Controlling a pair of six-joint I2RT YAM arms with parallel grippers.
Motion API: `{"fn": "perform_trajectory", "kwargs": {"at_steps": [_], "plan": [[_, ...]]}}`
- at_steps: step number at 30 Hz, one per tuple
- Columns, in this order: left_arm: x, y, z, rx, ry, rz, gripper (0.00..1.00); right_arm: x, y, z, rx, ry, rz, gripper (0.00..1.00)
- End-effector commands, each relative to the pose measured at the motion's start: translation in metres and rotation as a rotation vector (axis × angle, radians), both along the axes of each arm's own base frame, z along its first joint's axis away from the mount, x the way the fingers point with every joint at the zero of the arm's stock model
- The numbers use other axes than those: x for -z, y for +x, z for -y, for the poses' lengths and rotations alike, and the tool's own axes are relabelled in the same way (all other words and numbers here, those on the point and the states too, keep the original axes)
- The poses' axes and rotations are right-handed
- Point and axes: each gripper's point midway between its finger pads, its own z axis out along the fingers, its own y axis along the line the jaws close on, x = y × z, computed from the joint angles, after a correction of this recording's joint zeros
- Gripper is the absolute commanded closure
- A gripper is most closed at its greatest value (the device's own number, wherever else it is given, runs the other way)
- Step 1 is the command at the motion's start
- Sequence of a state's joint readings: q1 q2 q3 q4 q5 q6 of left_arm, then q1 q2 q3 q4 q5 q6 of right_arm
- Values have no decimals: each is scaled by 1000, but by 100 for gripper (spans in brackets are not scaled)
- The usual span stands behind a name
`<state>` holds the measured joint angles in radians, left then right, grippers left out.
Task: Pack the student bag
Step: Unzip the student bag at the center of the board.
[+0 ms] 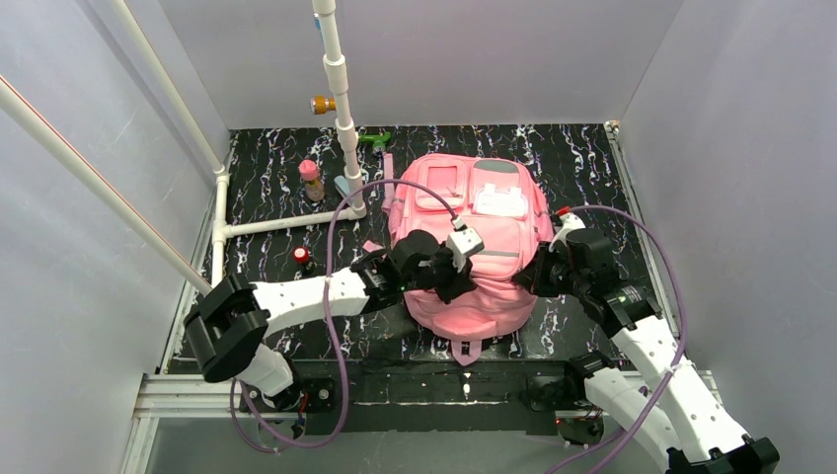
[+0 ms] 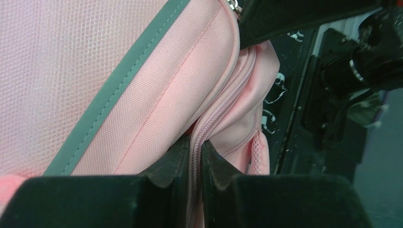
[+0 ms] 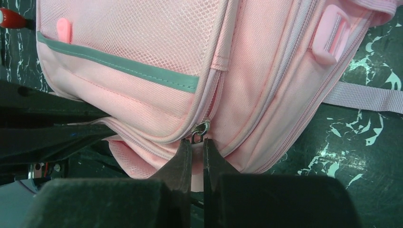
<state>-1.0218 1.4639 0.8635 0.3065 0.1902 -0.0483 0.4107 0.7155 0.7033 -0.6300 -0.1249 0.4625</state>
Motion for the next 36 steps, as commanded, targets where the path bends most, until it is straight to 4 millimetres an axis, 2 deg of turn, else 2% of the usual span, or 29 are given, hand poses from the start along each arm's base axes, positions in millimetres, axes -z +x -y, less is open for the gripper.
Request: {"fn": "perform_trajectory", "kwargs": {"at_steps": [1, 4, 7, 10, 12, 15, 17, 18, 21, 22, 24, 26, 29, 31, 36], "plan": [[-49, 37, 30, -97, -210, -161, 100, -2, -23, -4, -53, 26, -58, 99], [-50, 31, 46, -35, -206, -144, 100, -15, -18, -21, -64, 141, -39, 99], [-51, 14, 62, 27, -198, -114, 100, -15, -7, -38, -59, 247, -41, 99], [-53, 14, 62, -4, -202, -112, 100, -10, -6, -45, -69, 281, -57, 99], [-56, 20, 53, -25, -192, -60, 100, -2, -11, -36, -55, 226, -65, 99], [-66, 24, 42, -26, -199, -37, 100, 13, -17, -11, -7, 78, -93, 99], [-71, 18, 35, -4, -193, -45, 80, 11, -16, -4, 12, 40, -85, 99], [-74, 13, 29, 1, -187, -42, 72, 9, -15, -2, 22, 31, -79, 99], [-82, 3, -2, -23, -157, -17, 55, 9, -9, 5, 48, -1, -54, 88], [-86, 4, -16, -62, -139, 0, 49, 10, -8, 8, 58, -21, -54, 86], [-81, 4, -52, -154, -52, -5, 34, 9, -5, 12, 61, -53, -46, 84], [-75, 9, -87, -274, 23, -16, 25, 9, 0, 13, 61, -71, -39, 77], [-59, 23, -136, -505, 39, -124, 20, 11, 6, 15, 65, -93, -28, 73], [-49, 29, -154, -603, -18, -243, 21, 10, 9, 13, 64, -90, -23, 70], [-36, 35, -154, -681, -125, -431, 21, 5, 10, 14, 62, -100, -24, 66]]}}
